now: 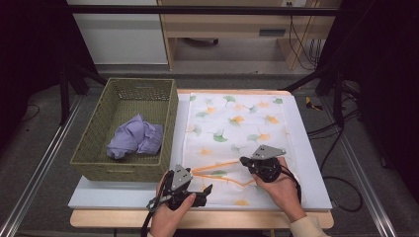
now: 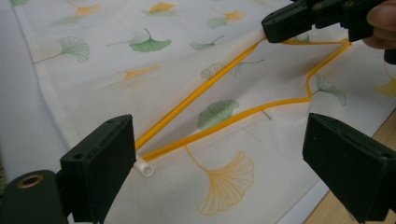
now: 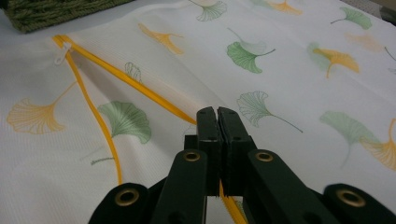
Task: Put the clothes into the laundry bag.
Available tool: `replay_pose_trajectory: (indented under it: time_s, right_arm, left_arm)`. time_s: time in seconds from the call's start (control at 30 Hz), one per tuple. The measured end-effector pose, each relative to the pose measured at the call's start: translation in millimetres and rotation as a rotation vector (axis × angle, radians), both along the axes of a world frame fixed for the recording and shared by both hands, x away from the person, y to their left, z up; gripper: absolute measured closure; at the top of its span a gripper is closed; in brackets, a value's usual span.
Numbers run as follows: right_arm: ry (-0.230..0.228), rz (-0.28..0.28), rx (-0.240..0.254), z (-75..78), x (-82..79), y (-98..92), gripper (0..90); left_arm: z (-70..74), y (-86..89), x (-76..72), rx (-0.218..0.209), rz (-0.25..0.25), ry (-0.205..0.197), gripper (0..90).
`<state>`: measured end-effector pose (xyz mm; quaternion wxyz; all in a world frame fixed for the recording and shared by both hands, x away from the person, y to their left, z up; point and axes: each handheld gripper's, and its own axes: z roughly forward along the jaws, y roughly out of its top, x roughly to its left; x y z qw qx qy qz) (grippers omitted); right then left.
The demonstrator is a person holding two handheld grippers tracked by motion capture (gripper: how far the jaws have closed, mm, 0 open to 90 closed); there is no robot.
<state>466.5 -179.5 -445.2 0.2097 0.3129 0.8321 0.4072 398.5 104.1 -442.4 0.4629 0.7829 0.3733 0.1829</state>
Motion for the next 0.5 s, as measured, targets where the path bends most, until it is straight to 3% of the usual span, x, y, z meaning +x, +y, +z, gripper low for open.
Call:
replay_pose_trajectory:
  time_s: [0.2,0.3,0.4,0.5]
  right_arm:
    - [-0.003,-0.002,0.008,0.7,0.1,0.2,88.8]
    - [-0.006,-0.005,0.015,1.5,0.0,-0.9,88.9]
    - [-0.010,-0.002,0.013,1.7,0.0,-1.6,88.9]
    - [-0.006,-0.001,0.014,1.7,-0.8,-1.6,88.9]
  left_arm:
    - [13.8,-1.1,-0.2,-0.003,-0.009,0.004,8.8]
    - [26.7,0.4,3.2,-0.015,-0.004,0.007,8.8]
    - [45.4,4.3,10.6,0.014,-0.002,0.009,8.9]
    - [57.3,7.7,15.9,0.016,0.003,0.008,8.8]
